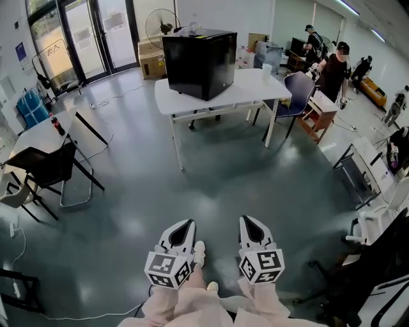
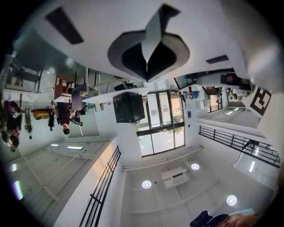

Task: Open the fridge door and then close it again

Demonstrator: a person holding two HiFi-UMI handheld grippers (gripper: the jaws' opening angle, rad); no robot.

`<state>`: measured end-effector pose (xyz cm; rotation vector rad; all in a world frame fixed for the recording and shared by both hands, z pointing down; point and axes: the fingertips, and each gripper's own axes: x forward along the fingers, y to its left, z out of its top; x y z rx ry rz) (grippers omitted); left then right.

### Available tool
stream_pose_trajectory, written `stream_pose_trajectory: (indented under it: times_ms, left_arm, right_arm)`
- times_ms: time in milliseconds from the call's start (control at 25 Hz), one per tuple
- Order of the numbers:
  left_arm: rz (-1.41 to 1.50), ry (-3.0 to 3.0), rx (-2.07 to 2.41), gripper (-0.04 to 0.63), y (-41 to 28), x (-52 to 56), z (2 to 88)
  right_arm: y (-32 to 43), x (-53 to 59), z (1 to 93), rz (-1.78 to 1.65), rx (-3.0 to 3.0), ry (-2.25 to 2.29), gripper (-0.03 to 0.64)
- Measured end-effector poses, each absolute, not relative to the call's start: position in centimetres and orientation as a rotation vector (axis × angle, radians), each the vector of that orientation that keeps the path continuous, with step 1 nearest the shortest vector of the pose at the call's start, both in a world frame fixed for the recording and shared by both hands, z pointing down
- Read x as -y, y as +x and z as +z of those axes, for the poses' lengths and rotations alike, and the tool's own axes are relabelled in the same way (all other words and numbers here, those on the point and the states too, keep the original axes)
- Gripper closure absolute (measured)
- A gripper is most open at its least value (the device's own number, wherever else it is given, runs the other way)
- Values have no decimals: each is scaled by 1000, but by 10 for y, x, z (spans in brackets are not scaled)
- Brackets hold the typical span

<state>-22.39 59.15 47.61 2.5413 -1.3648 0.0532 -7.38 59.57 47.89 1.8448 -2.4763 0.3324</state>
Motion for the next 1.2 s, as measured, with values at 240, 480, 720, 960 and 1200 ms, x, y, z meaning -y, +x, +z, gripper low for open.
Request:
stream_pose_trajectory:
  times_ms: [240,480,720,960,1200]
  left_arm:
    - [37,2537,1382,584,-230,-558,477]
    - [26,2541,1381,584,-229,-499,472]
    - [15,2585,1352,584,-221,-434,452]
    - [-1,2609,1342,584,-229,-374,437]
    - [-29,2631,1330,584,-234,-317,431]
  right_arm:
    - [-79,-562,478,315,2485,1845,605]
    - [-78,-506,475,302,2473,1842,604]
    - [-74,-437,451,263,2474,1871,605]
    - [-84,-380,440,250,2480,1880,604]
    - [-90,-328,435,213,2471,1894,604]
